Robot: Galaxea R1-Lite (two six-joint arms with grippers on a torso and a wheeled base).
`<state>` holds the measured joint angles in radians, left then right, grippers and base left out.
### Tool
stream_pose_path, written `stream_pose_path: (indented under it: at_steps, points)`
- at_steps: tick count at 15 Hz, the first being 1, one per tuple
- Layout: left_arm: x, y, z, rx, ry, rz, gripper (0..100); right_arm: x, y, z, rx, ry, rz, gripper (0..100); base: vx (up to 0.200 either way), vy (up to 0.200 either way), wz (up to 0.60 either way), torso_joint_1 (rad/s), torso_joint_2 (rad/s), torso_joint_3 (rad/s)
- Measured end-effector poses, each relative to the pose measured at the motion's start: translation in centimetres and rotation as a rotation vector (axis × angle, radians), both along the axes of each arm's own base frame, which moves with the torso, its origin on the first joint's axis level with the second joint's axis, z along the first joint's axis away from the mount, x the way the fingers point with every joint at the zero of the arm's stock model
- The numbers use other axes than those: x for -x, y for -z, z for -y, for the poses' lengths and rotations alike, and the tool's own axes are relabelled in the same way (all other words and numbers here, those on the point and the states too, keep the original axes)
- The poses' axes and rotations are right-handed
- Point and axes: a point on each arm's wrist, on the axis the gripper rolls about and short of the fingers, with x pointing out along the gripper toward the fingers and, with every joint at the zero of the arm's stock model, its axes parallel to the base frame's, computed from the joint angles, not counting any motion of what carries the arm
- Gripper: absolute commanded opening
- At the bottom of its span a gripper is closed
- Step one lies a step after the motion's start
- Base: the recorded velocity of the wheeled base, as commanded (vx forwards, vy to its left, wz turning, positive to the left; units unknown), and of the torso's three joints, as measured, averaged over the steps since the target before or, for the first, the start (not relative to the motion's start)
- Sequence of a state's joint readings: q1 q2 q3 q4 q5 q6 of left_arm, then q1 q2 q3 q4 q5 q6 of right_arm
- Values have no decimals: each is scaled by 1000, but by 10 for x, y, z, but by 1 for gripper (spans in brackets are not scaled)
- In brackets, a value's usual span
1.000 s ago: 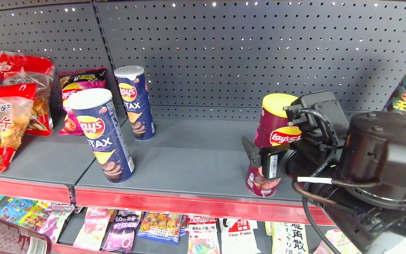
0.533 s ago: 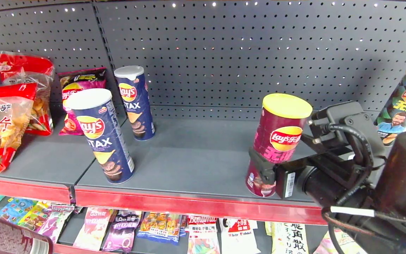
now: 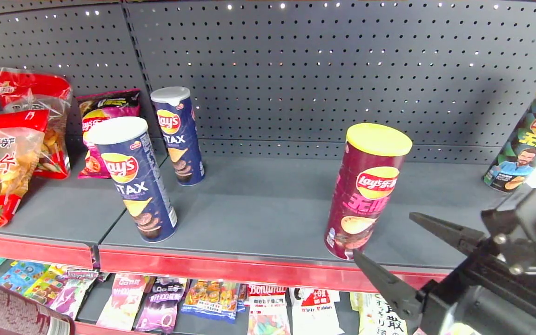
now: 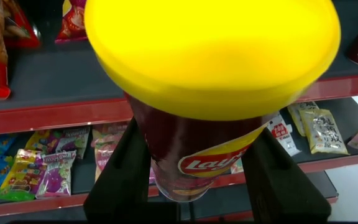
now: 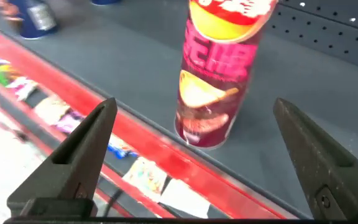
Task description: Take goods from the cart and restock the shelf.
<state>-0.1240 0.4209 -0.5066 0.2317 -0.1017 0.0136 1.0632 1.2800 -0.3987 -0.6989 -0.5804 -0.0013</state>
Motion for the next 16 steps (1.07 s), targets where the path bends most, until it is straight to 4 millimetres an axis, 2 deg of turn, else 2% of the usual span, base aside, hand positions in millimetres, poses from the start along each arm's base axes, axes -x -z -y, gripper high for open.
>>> stream_pose_path:
  at_steps: [4,9,13,16]
  points:
    - [0,0,0,1,22,4,0,3,-6,38,-55,-30,34,100,0,0,0,0,0,0]
    - [2,-8,1,-14,78,35,0,-5,-6,94,18,-40,129,100,0,0,0,0,0,0]
    - [0,-23,1,-54,78,68,0,32,16,127,126,60,-9,100,0,0,0,0,0,0]
    - [-2,-26,2,-84,83,75,0,68,19,144,163,212,-57,100,0,0,0,0,0,0]
